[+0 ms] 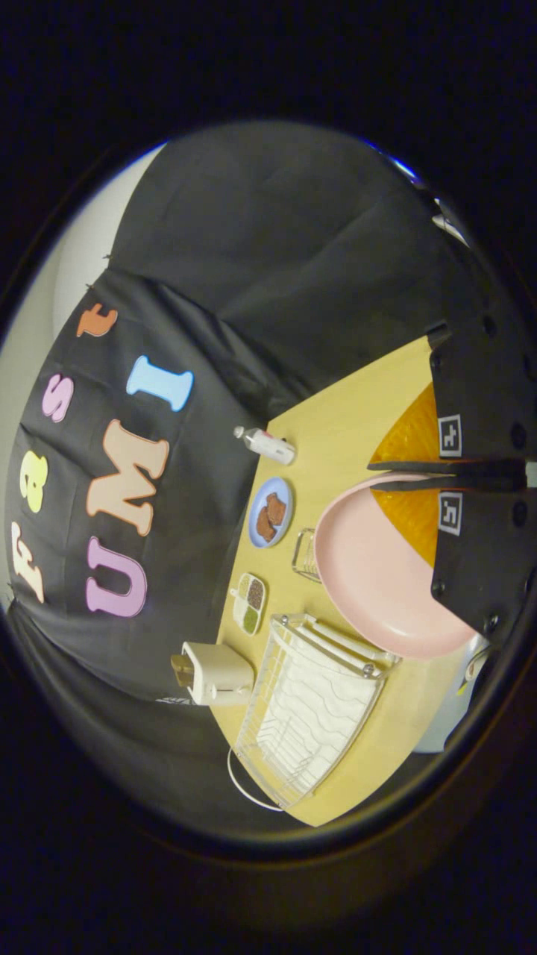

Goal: Take the plate from the dish rack, then take the spoon from the basket and place it into the plate.

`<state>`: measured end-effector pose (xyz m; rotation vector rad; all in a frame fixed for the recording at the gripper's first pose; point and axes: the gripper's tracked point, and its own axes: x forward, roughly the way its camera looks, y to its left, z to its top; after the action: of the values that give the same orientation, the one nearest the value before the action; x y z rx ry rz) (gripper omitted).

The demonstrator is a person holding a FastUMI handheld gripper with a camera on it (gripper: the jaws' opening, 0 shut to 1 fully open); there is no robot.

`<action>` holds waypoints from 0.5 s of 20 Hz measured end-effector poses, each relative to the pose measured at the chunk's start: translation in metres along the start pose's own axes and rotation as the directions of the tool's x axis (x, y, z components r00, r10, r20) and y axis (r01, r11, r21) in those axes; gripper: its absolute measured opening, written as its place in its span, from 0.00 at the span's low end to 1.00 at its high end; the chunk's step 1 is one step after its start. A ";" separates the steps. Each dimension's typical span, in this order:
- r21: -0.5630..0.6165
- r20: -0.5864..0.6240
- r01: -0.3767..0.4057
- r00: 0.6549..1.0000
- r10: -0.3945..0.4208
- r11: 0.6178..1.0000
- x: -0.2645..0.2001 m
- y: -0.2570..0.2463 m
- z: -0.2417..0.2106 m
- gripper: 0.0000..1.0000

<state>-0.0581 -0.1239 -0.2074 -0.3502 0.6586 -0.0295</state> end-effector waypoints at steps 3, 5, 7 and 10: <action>0.041 -0.033 -0.018 0.999 0.019 0.999 0.007 0.001 -0.027 0.03; 0.074 -0.052 -0.028 0.998 0.032 0.997 0.014 0.002 -0.042 0.03; 0.114 -0.067 -0.037 0.997 0.045 0.993 0.023 0.001 -0.055 0.03; 0.173 -0.073 -0.044 0.996 0.057 0.984 0.036 -0.002 -0.068 0.03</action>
<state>-0.0706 -0.1512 -0.2778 -0.1675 0.7360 -0.0512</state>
